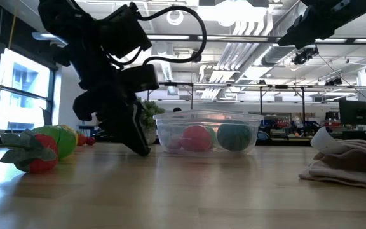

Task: Pick and placing Produce into tupperware
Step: Put the blueberry into the transparent bin

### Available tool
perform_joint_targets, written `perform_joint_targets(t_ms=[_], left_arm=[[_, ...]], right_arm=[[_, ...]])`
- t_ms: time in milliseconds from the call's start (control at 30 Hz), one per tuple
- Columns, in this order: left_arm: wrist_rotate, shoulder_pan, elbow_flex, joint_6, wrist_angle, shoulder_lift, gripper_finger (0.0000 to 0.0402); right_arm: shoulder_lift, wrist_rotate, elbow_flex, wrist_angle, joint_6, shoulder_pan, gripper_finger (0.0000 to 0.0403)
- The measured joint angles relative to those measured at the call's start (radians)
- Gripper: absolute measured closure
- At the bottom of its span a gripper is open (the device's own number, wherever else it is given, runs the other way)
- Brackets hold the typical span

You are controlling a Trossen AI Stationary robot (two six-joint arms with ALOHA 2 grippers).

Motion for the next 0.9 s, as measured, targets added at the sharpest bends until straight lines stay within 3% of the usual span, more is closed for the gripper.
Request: perform_joint_targets(t_ms=[467,900], left_arm=[[0.024,0.0,0.0,-0.016,0.021,0.001,0.0346],[0.031,0.0,0.0,-0.025,0.01,0.0,0.0342]], right_arm=[[0.0,0.0,0.0,0.0,0.0,0.0,0.0402],[0.0,0.0,0.0,0.0,0.0,0.0,0.0402]])
